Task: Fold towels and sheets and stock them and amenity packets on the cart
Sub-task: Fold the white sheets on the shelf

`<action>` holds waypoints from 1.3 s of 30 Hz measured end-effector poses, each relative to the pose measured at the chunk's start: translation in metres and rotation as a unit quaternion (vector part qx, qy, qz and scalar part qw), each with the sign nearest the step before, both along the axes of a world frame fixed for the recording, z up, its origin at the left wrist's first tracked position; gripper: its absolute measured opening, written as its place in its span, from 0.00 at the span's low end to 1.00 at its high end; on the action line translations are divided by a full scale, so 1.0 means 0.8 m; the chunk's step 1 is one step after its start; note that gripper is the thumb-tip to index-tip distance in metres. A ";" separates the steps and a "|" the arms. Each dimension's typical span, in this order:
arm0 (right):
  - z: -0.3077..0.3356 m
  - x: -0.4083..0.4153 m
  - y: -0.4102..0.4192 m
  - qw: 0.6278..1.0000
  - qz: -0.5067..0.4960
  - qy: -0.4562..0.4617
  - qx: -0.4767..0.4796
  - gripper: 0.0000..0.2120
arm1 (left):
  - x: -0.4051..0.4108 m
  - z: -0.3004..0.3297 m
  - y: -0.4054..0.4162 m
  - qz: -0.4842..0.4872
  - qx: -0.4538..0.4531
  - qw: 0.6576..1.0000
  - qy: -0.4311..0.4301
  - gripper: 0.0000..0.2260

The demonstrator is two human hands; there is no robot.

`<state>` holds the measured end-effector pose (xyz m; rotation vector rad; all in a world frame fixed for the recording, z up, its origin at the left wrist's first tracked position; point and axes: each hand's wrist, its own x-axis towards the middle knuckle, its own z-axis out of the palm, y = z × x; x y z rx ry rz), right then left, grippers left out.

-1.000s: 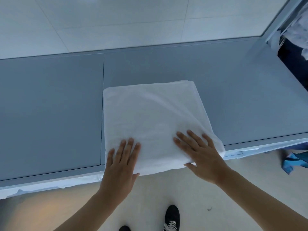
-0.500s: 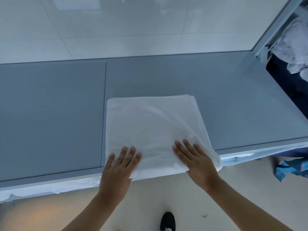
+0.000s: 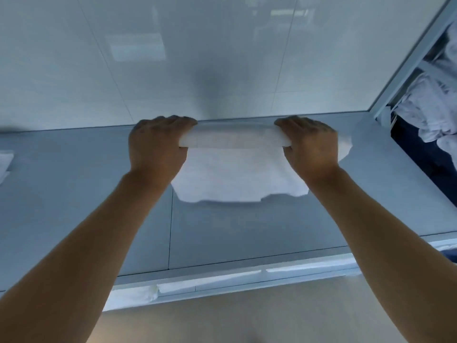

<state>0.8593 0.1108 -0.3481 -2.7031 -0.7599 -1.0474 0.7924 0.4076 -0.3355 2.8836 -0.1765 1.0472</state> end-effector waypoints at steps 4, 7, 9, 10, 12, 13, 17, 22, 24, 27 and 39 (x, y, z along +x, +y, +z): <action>0.029 0.005 0.006 0.989 0.035 -0.138 0.043 0.18 | -0.007 0.024 0.008 -0.026 0.000 0.988 -0.153 0.18; -0.017 -0.022 -0.006 0.988 0.082 -0.122 0.043 0.21 | -0.040 -0.024 0.016 -0.056 -0.006 0.988 -0.141 0.20; -0.077 -0.053 -0.013 0.994 0.099 -0.048 0.023 0.26 | -0.071 -0.086 0.019 -0.063 -0.019 0.996 -0.060 0.23; -0.112 -0.071 -0.016 0.995 0.099 0.006 0.003 0.29 | -0.091 -0.123 0.017 -0.058 -0.023 0.998 0.002 0.26; -0.178 -0.109 -0.023 0.977 0.097 0.183 -0.056 0.36 | -0.136 -0.199 0.008 -0.054 -0.028 0.985 0.161 0.29; -0.204 -0.127 -0.027 0.948 0.095 0.289 -0.089 0.39 | -0.158 -0.229 0.004 -0.061 -0.033 0.969 0.239 0.31; -0.244 -0.150 -0.038 0.897 0.086 0.432 -0.044 0.33 | -0.176 -0.267 0.004 -0.076 -0.073 0.941 0.322 0.26; -0.230 -0.083 0.020 0.914 0.073 0.397 -0.048 0.28 | -0.084 -0.254 -0.008 0.010 -0.096 0.932 0.348 0.26; -0.233 -0.050 0.060 0.914 0.080 0.393 -0.059 0.30 | -0.056 -0.263 -0.019 0.039 -0.086 0.921 0.378 0.27; -0.247 -0.012 0.106 0.908 0.102 0.396 -0.085 0.32 | -0.049 -0.283 -0.026 0.069 -0.043 0.924 0.373 0.29; -0.284 0.030 0.071 0.916 0.039 0.397 -0.043 0.34 | -0.036 -0.290 -0.020 0.061 -0.059 0.932 0.354 0.32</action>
